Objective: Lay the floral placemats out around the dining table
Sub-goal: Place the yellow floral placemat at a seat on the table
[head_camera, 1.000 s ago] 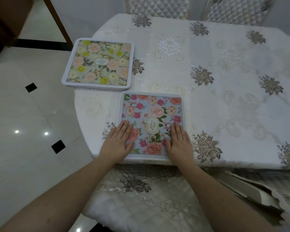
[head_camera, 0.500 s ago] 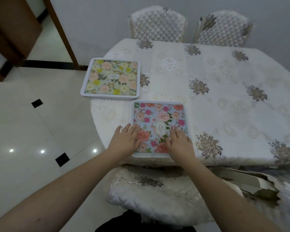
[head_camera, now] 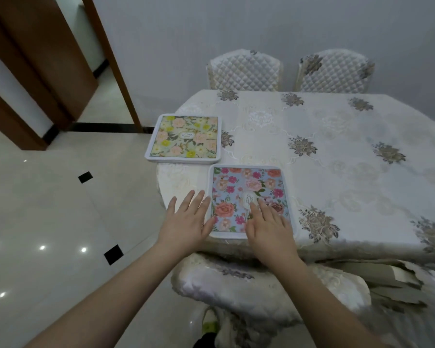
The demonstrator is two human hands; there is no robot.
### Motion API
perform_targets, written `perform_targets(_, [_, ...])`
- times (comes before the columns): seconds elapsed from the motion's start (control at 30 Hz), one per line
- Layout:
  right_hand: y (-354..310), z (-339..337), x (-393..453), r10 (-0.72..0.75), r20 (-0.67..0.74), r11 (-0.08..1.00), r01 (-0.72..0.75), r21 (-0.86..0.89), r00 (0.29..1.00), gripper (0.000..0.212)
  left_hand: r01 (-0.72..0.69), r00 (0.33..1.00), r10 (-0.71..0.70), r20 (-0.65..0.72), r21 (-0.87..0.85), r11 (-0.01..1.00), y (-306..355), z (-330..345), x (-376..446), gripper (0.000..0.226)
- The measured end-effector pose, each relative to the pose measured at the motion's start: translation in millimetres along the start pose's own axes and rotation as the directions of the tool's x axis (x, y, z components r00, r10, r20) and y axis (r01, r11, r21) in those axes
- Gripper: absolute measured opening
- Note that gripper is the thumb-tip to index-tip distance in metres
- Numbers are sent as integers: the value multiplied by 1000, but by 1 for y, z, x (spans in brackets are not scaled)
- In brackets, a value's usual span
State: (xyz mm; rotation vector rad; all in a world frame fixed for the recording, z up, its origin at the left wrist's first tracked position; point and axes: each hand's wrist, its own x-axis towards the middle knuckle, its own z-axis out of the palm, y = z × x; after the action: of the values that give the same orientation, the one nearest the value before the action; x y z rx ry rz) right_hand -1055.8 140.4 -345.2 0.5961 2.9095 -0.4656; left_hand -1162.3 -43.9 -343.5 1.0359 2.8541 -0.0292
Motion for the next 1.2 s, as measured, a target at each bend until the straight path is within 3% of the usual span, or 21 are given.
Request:
perform_targets(0.17, [-23,3,-25,-35,-20,999,35,-8,999,55,47,999,-46,-23,35,998,-5,-6,-27,71])
perform_targets(0.6, [-131,-9,-18,-126,-39,992,126,2,991,55,141,989,-141,-48,6,990,-103,-33,-87,86])
perform_targets(0.93, [-277,21,-2,-147,-65,989,147,-7,987,55,53,993,-50,-109,22,998,-229,-34,-114,75])
perform_targets(1.1, [-312,29,4,-142,-103,990,140,-30,985,54,35,993,-35,-111,2,999,-267,-46,-109,63])
perform_targets(1.2, [-321,30,13,-141,-103,989,137,-52,985,54,14,992,-15,-125,-9,1000,-281,-48,-100,67])
